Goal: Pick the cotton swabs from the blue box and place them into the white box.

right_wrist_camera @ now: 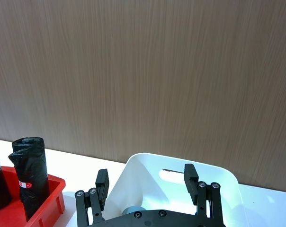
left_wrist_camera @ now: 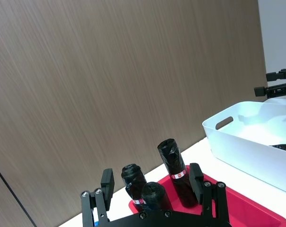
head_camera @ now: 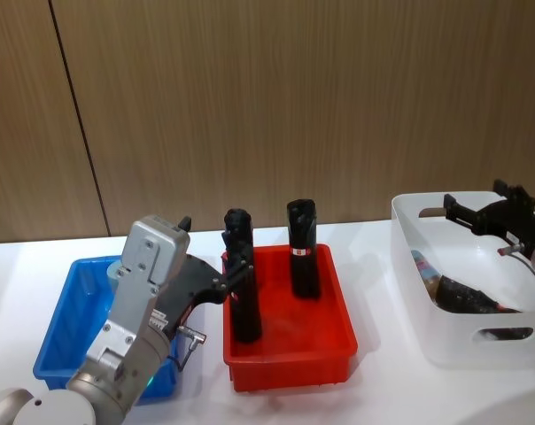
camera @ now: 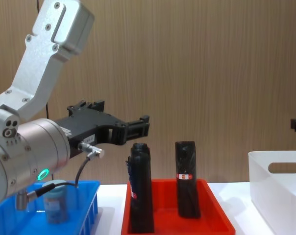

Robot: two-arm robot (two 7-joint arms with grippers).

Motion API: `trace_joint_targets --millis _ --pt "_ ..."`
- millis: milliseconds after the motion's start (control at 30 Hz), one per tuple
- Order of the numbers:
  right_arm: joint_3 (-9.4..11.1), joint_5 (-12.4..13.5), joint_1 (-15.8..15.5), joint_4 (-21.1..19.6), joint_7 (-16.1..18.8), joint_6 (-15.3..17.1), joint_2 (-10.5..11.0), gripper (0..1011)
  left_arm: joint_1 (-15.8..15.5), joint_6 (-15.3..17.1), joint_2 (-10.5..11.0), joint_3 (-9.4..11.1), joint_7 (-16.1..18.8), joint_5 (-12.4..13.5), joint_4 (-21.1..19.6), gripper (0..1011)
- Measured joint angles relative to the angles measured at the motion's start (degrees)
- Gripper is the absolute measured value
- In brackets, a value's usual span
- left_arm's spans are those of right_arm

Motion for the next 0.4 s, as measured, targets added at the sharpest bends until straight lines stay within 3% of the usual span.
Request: trace_joint_targets --millis 400 --pt "0.0 0.2 -0.1 0.3 0.0 -0.1 0.0 1002 0.0 0.0 0.0 0.0 0.0 0.0 0.0 1004"
